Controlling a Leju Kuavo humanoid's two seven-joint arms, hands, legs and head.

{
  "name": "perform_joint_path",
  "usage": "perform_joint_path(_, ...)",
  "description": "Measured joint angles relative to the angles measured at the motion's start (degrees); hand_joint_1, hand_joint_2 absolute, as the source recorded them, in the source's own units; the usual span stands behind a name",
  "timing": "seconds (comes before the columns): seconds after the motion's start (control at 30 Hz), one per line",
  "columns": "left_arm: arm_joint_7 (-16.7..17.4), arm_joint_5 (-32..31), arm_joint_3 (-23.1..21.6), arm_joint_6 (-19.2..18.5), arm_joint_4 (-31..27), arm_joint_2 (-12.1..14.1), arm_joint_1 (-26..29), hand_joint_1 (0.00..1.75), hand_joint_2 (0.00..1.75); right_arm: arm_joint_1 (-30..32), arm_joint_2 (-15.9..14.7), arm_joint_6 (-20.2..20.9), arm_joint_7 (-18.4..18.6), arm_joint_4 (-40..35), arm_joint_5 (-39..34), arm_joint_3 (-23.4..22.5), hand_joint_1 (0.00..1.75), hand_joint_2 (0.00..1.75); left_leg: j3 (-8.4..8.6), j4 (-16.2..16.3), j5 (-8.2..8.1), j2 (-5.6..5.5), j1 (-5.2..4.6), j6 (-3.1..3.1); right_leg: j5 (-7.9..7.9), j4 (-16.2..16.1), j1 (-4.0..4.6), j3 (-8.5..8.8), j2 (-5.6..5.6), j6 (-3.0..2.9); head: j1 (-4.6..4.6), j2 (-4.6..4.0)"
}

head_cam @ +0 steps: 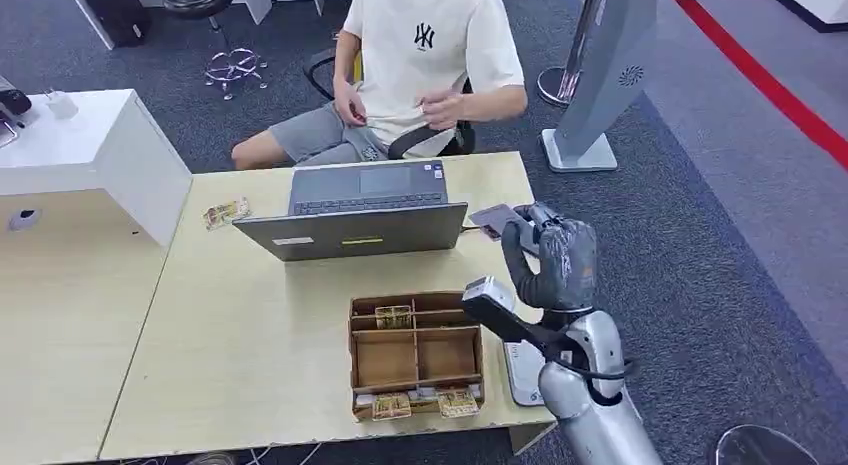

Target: Pass the card to the sensor for recognition and then transmit it.

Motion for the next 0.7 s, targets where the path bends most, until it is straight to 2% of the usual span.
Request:
perform_joint_path(0.17, 0.0, 1.2, 0.1, 0.5, 0.0, 0.2, 0.1, 0.00, 0.00, 5.3, 0.8, 4.9, -4.7, -8.2, -18.3, 0.3, 1.75, 1.75, -0.07, 0.0, -0.01, -0.01, 0.00, 0.00, -0.01, 0.0, 0.00, -0.09, 0.00, 0.00, -0.02, 0.00)
perform_joint_path(0.37, -0.2, 2.4, 0.4, 0.9, 0.0, 0.2, 0.2, 0.00, 0.00, 12.9, 2.1, 10.0, -9.0, -17.6, -32.1, 0.7, 1.75, 1.75, -0.17, 0.0, -0.01, -0.02, 0.00, 0.00, -0.02, 0.0, 0.00, -0.18, 0.00, 0.02, 0.00, 0.00)
perform_joint_path(0.57, -0.8, 3.7, 1.3, 1.7, 0.0, 0.1, 0.3, 0.00, 0.00, 20.4, 2.7, 12.8, -11.0, -22.7, -38.3, -1.5, 1.75, 1.75, -0.20, 0.0, -0.03, -0.01, -0.01, 0.01, -0.03, 0.0, 0.00, -0.20, 0.00, 0.03, -0.02, 0.02)
perform_joint_path(0.7, -0.8, 4.2, 1.9, 2.1, 0.0, 0.2, 0.4, 0.00, 0.00, 23.9, 2.7, 14.5, -10.3, -22.9, -39.4, -5.5, 1.75, 1.75, -0.22, 0.0, -0.03, -0.01, -0.01, 0.02, -0.02, 0.0, -0.01, -0.20, 0.00, 0.03, 0.00, 0.00)
